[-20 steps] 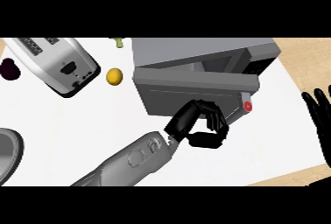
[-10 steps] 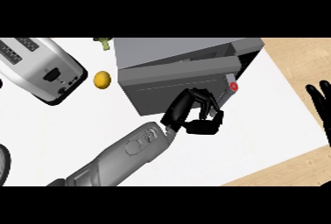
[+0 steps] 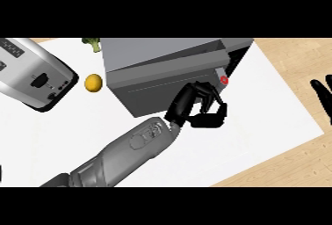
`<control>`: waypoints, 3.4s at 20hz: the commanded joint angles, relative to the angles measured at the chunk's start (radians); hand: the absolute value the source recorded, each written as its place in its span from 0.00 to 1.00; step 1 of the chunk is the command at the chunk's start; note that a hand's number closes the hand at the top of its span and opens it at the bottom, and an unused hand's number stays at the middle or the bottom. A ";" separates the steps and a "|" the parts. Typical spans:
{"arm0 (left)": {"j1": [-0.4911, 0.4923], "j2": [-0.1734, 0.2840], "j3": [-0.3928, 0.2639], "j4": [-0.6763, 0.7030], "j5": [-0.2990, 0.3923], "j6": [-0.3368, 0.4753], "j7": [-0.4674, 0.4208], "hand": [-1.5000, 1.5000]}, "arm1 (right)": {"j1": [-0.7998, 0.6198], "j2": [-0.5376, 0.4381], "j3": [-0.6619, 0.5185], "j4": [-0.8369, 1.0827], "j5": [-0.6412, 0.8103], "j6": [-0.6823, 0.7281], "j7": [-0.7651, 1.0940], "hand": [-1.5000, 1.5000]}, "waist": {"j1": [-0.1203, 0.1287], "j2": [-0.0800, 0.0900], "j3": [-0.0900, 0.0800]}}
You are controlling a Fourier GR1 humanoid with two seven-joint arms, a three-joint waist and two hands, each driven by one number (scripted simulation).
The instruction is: Pick up the milk, place it into the microwave and close the microwave
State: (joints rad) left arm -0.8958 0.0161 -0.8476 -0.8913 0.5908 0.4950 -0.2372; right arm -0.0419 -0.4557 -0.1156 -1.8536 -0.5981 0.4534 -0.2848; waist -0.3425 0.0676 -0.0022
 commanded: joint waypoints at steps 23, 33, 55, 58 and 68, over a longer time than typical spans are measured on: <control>-0.175 -0.014 0.025 0.098 0.099 0.100 -0.042 1.00 | -0.102 -0.145 -0.092 0.027 -0.106 0.022 0.101 0.00 | -0.084 0.023 0.002; -0.187 -0.014 0.010 0.097 0.120 0.147 -0.051 1.00 | -0.133 -0.163 -0.098 0.045 -0.161 0.039 0.121 0.00 | -0.092 0.025 0.005; -0.135 0.055 0.037 0.249 0.263 0.228 -0.057 1.00 | -0.128 -0.236 -0.224 0.059 -0.260 0.011 0.157 0.00 | 0.042 0.015 0.000; -0.133 0.073 0.012 0.267 0.282 0.181 -0.050 1.00 | -0.122 -0.252 -0.239 0.039 -0.270 0.014 0.163 0.00 | 0.043 0.020 -0.001; -0.139 0.108 -0.014 0.296 0.333 0.125 -0.083 0.00 | -0.080 -0.264 -0.290 0.019 -0.305 -0.006 0.181 0.00 | 0.093 0.011 -0.001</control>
State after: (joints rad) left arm -1.0566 -0.0015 -0.9753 -0.7603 0.8938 0.5509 -0.3028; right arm -0.1356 -0.7143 -0.3872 -1.8219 -0.8888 0.4510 -0.1090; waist -0.2878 0.0820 -0.0024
